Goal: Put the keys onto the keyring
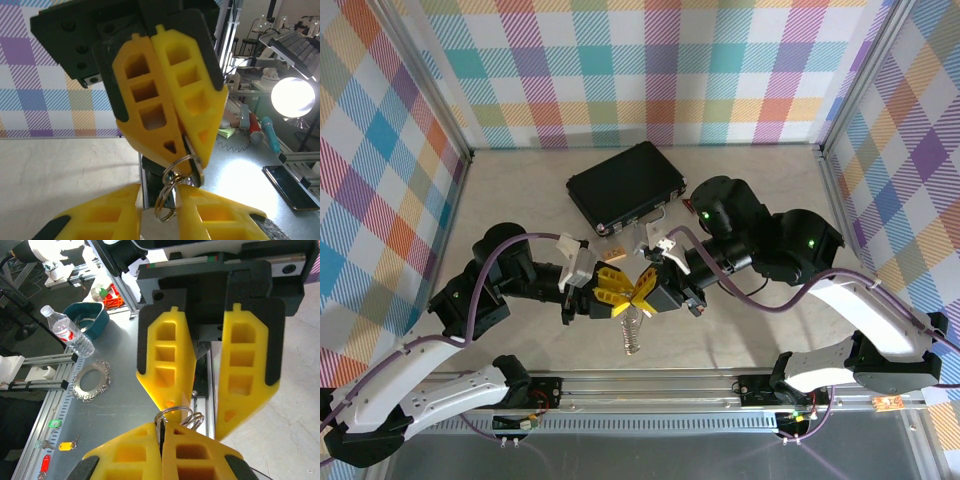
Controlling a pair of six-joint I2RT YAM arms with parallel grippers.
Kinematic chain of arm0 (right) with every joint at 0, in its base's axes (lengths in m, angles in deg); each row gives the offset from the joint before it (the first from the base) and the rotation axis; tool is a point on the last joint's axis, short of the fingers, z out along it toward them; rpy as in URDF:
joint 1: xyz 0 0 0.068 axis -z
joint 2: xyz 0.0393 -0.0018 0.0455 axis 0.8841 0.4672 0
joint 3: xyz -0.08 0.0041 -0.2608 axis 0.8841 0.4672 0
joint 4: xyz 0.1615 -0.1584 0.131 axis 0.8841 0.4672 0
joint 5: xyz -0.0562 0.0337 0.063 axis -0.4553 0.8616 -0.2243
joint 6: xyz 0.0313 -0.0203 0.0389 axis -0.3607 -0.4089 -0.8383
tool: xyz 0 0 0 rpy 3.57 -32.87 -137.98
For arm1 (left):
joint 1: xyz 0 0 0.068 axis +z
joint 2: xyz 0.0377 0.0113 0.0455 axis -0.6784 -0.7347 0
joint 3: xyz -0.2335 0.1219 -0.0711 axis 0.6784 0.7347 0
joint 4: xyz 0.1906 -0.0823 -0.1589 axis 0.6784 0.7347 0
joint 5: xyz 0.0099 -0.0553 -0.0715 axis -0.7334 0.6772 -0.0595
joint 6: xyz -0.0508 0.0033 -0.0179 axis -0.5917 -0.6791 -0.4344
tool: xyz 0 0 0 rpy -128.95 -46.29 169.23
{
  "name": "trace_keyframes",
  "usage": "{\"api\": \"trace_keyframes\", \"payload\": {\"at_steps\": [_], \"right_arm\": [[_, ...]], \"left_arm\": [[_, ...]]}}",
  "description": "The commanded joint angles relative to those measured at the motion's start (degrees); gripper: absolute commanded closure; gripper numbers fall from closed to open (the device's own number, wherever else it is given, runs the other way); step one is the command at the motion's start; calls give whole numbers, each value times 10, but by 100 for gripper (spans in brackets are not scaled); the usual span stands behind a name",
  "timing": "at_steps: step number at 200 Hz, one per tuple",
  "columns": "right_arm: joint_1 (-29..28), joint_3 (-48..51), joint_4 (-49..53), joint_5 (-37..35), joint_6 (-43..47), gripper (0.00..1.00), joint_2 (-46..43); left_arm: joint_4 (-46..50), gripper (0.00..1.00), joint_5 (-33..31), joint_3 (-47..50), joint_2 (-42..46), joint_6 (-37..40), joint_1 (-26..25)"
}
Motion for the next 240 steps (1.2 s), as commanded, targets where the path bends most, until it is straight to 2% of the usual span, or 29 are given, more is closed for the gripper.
{"api": "trace_keyframes", "payload": {"at_steps": [1,35,70,103,121,183,240], "right_arm": [[-6,-23,-7,20,12,100,0],[-6,-22,-10,20,12,100,-3],[-6,-15,-15,14,11,100,-8],[-6,-11,-19,11,11,100,-12],[-5,-10,-20,11,11,100,-12],[-6,16,-43,-10,0,100,-37],[-5,64,-94,-87,-19,100,-76]], "left_arm": [[9,75,14,-19,2,9,-4],[8,80,18,-20,1,9,-4],[12,81,17,-19,4,9,-4],[16,90,14,-19,8,9,-5],[16,100,9,-17,11,10,-4],[2,100,-37,-6,39,23,-4],[-21,100,-62,8,60,27,-4]]}}
